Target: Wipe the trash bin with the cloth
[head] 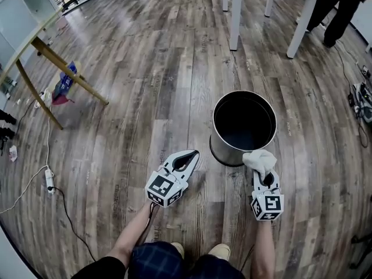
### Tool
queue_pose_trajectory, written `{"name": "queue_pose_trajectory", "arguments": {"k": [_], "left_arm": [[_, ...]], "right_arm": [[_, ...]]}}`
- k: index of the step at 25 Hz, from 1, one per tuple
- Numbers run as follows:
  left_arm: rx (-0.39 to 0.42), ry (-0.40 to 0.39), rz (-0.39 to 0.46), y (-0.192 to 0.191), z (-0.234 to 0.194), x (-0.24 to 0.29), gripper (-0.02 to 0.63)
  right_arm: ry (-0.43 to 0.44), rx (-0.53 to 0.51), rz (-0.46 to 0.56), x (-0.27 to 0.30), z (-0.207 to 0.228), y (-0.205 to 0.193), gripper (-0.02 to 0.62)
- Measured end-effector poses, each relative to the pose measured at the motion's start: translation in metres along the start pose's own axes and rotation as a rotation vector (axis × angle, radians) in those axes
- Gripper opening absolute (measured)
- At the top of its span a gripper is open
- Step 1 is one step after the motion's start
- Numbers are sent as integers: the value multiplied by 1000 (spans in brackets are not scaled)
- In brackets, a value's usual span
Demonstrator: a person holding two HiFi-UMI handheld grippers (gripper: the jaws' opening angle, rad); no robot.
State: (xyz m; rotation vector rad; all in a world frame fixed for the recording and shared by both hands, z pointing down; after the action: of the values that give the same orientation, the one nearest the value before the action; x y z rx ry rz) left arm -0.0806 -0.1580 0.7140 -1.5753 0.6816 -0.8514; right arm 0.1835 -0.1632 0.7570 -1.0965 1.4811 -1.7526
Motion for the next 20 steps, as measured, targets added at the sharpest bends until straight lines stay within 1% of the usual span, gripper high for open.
{"name": "queue_pose_trajectory", "arguments": {"k": [3,5,10,13,20], "left_arm": [[1,5,5,0,-1,-1,-3],[-4,11,6,0,-3,-3,-3],[-9,17,4,-4,-4,-5,-3],[-11,20,7,-6,-6,-5,-3],[-8,15,0,-11,-5,-6,-3]], "right_arm": [[-56,20,-5,-3,27,-2,87],[-73,24,-6,-4,35,-2,87],[-48,52,27,-18,14,-1,87],[20,40,42,-25,-20,-2,87],[248,-41,21,-11,-117,-3,87]]}}
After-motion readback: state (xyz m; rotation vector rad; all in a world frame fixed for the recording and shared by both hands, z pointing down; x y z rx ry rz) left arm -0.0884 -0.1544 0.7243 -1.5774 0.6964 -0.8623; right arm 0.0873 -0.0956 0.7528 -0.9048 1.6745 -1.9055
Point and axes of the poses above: the fingertips, and each gripper's own axes: x forward along the fingers, z to its right, y out of its top, the point moved 5 cm from there along -x, backward along the fingers, and after that the axes turned 2 degrees about y, right-handed, at the moved point
